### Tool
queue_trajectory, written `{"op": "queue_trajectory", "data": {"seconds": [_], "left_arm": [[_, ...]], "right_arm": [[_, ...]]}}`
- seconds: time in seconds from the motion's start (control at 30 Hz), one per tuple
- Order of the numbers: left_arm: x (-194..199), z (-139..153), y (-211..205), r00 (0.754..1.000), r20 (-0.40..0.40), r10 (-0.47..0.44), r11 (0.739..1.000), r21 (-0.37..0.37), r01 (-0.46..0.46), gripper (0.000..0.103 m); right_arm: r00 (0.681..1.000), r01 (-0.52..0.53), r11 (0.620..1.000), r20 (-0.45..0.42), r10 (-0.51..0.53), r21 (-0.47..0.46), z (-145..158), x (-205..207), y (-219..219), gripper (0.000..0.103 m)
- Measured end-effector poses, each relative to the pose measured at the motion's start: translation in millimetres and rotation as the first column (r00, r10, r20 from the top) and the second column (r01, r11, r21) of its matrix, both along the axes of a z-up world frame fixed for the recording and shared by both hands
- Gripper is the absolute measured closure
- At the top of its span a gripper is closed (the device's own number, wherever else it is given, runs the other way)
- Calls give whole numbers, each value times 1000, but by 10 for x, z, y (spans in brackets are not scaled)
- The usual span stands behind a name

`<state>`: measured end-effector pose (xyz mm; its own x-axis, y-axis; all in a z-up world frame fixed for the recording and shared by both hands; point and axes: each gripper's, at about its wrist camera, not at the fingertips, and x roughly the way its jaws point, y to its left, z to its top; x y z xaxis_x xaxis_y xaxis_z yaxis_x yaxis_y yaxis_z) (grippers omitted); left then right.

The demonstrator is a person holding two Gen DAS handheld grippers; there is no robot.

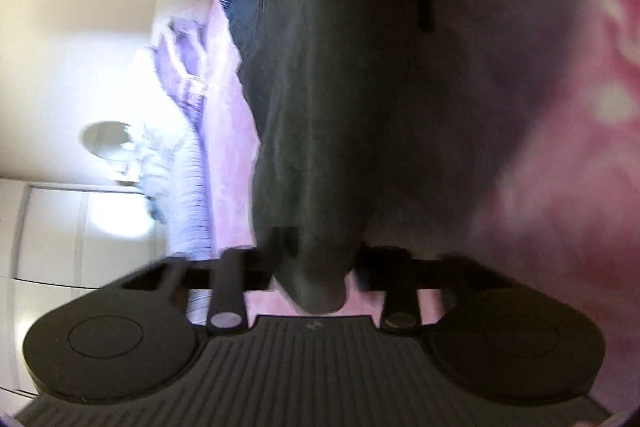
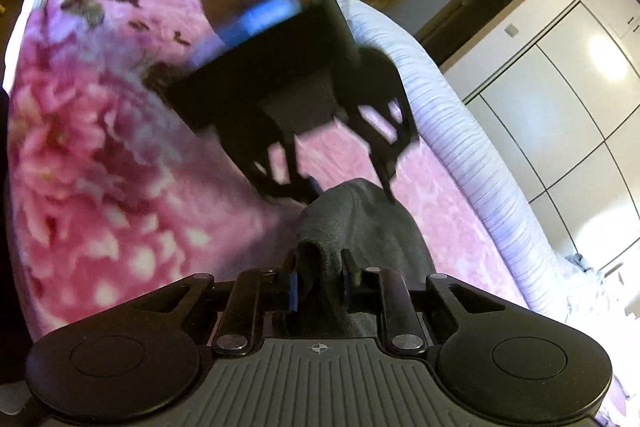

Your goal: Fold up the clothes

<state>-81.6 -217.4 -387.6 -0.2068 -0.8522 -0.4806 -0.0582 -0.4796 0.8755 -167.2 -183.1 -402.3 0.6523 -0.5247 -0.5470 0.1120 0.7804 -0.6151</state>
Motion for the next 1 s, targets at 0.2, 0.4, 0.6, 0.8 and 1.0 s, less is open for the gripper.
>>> {"op": "queue_trajectory", "data": {"seconds": [0.2, 0.4, 0.6, 0.8, 1.0], "left_arm": [[112, 303, 469, 988, -89, 127, 992, 16, -126, 94], [244, 539, 1416, 948, -105, 301, 952, 82, -294, 94], [129, 977, 1559, 906, -108, 408, 911, 102, -399, 93], [-313, 1946, 884, 875, -288, 390, 912, -10, -410, 74], [-653, 2742, 247, 718, -621, 313, 893, -66, -446, 63]], "right_arm": [[998, -49, 998, 31, 48, 27, 293, -159, 296, 90], [967, -239, 957, 128, 219, 167, 563, -355, 769, 90], [921, -358, 894, 260, 290, 271, 910, -611, 888, 91], [870, -304, 880, 484, 99, 366, 1575, -1195, 90, 91], [688, -153, 832, 662, -298, 534, 1880, -2375, -1318, 91]]}}
